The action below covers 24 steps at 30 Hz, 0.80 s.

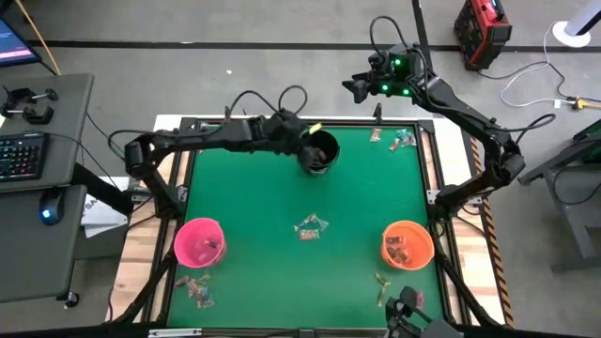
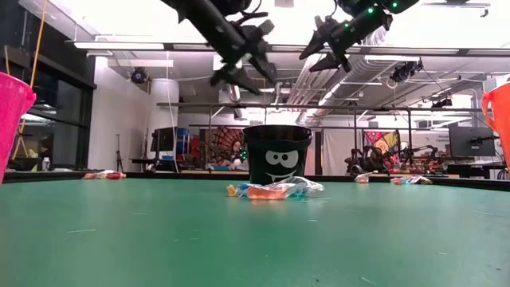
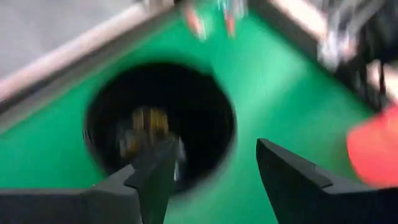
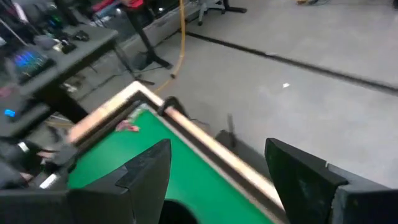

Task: Sort candy by brand, put in halloween buckets
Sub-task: Put the blue gummy into the orange bucket

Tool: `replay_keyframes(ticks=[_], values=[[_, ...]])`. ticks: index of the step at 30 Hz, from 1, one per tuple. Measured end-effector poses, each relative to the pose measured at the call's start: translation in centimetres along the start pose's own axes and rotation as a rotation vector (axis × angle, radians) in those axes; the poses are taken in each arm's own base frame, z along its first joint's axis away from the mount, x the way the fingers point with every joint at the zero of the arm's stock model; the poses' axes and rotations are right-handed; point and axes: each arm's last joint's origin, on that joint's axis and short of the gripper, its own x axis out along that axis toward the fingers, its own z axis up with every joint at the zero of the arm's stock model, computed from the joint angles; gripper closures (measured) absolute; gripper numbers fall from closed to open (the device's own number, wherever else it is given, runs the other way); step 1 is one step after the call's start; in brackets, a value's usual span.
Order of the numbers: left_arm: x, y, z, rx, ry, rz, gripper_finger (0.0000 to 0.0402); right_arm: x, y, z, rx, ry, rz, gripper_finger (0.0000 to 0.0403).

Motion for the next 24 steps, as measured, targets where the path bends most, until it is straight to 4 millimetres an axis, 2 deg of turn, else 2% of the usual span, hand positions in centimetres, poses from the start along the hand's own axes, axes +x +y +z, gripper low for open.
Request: replay_keyframes(ticks=[3, 7, 12, 16, 19, 24], values=[[-2.8, -1.9, -2.1, 0.070, 0.088, -0.024, 0.0187, 0.0, 0.4, -0.1, 0.045, 0.013, 0.054, 0.0149], [-7.1, -4.8, -7.3, 0.185, 0.069, -0.048, 0.0187, 0.1, 1.8, -0.4, 0.075, 0.037, 0.118, 0.0149], [-12.2, -6.0, -14.2, 0.199, 0.086, -0.141, 0.0188, 0.0, 4.7, -1.0, 0.091, 0.069, 0.196, 0.0149], [-15.8, -6.1, -19.0, 0.264, 0.318, -0.239, 0.0188, 0.2, 7.2, -1.9, 0.109, 0.109, 0.258, 0.0149], [-18.0, -6.0, -21.1, 0.346, 0.534, -0.218, 0.0188, 0.3, 8.8, -2.6, 0.097, 0.131, 0.264, 0.0149], [-20.2, -7.0, -22.6, 0.426, 0.779, -0.186, 0.0188, 0.3, 10.6, -3.6, 0.065, 0.164, 0.254, 0.0149]])
